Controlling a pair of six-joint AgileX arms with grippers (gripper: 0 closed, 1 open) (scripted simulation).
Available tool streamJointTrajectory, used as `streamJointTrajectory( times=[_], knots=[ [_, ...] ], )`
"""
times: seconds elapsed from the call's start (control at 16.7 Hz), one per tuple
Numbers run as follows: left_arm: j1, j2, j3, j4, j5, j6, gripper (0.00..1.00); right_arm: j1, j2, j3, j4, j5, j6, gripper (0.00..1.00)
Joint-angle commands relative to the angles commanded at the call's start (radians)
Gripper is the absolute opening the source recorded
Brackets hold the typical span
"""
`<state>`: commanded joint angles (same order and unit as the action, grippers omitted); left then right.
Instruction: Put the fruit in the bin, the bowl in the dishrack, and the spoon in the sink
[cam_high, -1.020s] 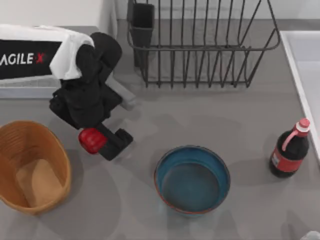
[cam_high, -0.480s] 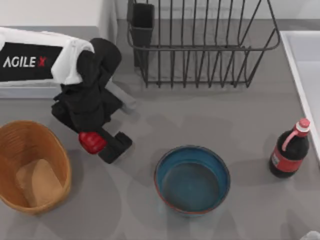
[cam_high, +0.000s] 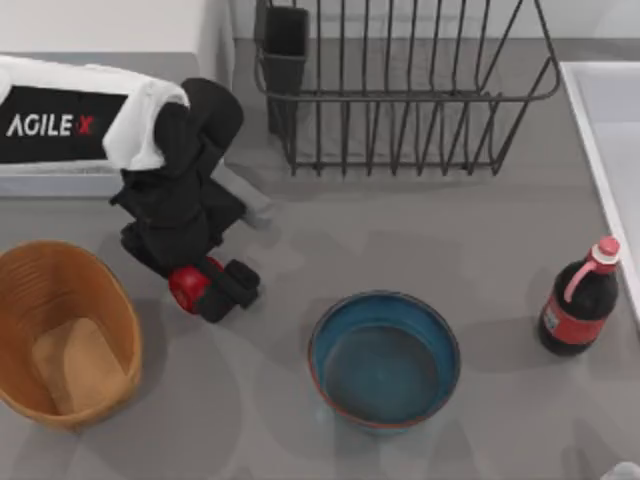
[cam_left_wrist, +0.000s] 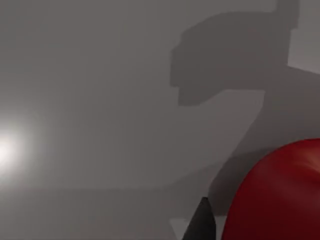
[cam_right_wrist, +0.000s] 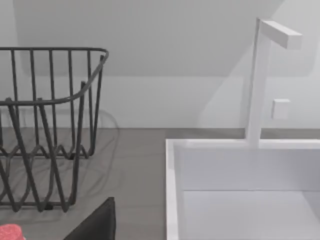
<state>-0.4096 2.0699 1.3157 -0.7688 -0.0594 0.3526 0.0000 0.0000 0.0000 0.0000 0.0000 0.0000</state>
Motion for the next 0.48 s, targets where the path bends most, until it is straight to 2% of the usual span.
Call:
streamJointTrajectory(
  times=[0.12, 0.48],
  knots=[
    [0.0, 0.0, 0.0, 0.0, 0.0, 0.0, 0.02, 0.0, 0.0, 0.0, 0.0, 0.0, 0.0, 1.0],
    [0.0, 0.0, 0.0, 0.0, 0.0, 0.0, 0.0, 0.0, 0.0, 0.0, 0.0, 0.0, 0.0, 1.0]
  ],
)
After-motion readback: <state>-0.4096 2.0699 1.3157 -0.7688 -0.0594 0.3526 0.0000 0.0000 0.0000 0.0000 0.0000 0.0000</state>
